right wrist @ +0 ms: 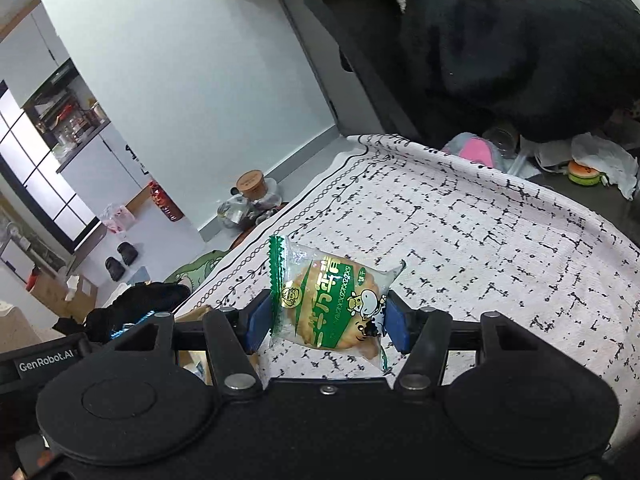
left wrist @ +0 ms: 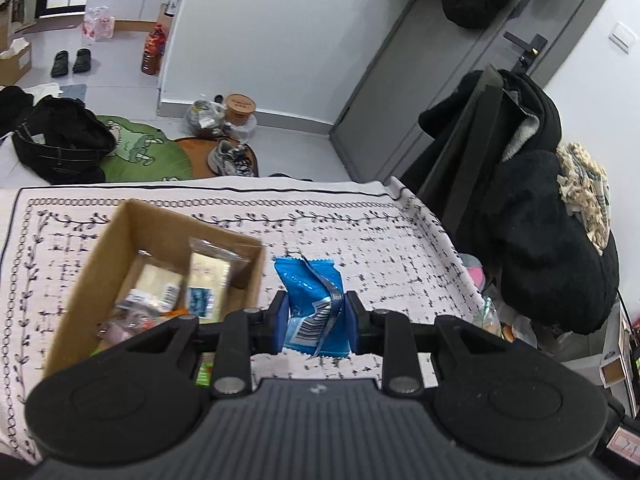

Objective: Organize snacks
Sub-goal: 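Carry blue candy with left gripper while right gripper carries green cake pack to box, then release blue candy into box while right gripper drops green cake pack inside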

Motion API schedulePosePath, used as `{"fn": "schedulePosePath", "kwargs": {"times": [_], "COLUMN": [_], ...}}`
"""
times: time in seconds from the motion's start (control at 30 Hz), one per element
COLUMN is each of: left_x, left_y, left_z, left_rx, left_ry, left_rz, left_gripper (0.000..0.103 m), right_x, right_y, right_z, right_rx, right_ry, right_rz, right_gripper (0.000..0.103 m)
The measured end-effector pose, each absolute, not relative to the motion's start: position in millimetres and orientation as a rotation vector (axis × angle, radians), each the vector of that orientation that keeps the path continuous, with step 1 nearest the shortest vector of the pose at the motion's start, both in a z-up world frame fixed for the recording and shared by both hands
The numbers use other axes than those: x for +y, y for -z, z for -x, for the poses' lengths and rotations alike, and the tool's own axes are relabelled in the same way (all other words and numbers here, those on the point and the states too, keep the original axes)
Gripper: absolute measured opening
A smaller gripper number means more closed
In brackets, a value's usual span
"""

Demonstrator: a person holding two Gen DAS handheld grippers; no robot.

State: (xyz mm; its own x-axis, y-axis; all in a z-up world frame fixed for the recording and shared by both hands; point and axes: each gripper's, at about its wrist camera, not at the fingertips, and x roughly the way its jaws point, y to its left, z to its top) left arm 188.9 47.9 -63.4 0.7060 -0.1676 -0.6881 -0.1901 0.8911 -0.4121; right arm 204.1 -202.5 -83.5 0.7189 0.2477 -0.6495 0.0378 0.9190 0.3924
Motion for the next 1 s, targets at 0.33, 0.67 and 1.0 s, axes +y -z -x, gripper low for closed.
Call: {"fn": "schedulePosePath", "kwargs": {"times": [0.33, 0.67, 1.0], "left_x": [93.7, 125.8, 144.7], "left_y": [69.2, 89.0, 100.5], "left_z": [-170.2, -162.6, -158.7], "left_rx": [0.8, 0.84, 0.878], "left_ry": [-0.106, -0.18, -0.249], "left_rz": [0.522, 0.559, 0.587], "left_gripper": [0.028, 0.028, 0.036], "right_x": [-172.2, -140.7, -111.7], "right_y": [85.3, 93.6, 92.2], "right_z": [-200.0, -199.0, -196.5], "right_rx": [0.791, 0.818, 0.838], "right_ry": [-0.169, -0.202, -0.257], "right_rz": [-0.369, -0.324, -0.311], "right_gripper": [0.056, 0.057, 0.057]}}
